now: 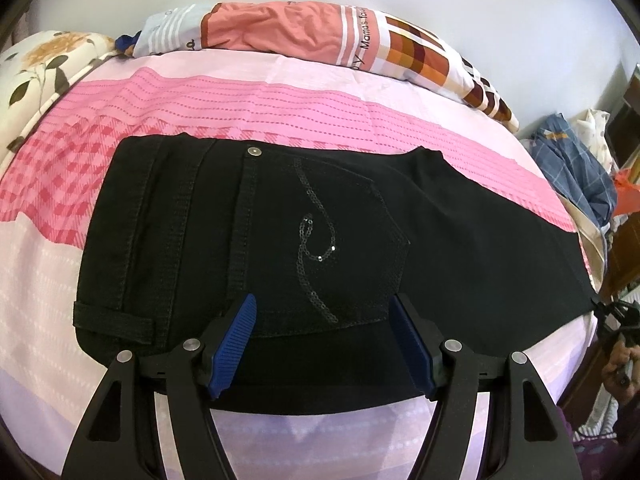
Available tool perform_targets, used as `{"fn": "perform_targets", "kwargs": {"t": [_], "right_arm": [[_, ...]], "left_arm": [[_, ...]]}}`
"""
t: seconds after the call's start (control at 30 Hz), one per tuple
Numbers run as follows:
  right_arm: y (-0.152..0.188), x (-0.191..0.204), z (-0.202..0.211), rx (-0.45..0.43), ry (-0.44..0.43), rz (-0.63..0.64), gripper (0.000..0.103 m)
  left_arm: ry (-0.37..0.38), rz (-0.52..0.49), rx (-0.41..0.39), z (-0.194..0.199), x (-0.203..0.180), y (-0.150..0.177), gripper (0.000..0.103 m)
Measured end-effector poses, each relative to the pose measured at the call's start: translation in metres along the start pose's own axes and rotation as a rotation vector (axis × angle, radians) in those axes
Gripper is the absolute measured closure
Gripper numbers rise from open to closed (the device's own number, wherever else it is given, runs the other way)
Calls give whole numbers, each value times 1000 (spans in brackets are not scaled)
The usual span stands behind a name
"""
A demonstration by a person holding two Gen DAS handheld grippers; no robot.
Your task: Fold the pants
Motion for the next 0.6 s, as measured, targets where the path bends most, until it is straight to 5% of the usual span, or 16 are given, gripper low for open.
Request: {"fn": "perform_targets", "kwargs": {"t": [0.2, 0.4, 0.6], "right_arm": [[-14, -22, 15, -52, -23, -89, 99], [-35, -42, 56, -200, 7, -185, 93], [11, 90, 47, -101, -108, 285, 86]], "left_arm": [[-6, -1, 7, 0, -1, 0, 33], [-9, 3, 0, 2, -1, 0, 33], [-27, 47, -81, 27, 10, -4, 33]]}}
Point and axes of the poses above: each gripper's, at about its wrist camera, not at the fingertips, and z roughly against the way its jaws point, x to its left, y to its underside, the point moved 4 cm from there along -z, roughly the way its jaws point, and after that the axes turned 11 degrees about y, right-handed, at the moved point
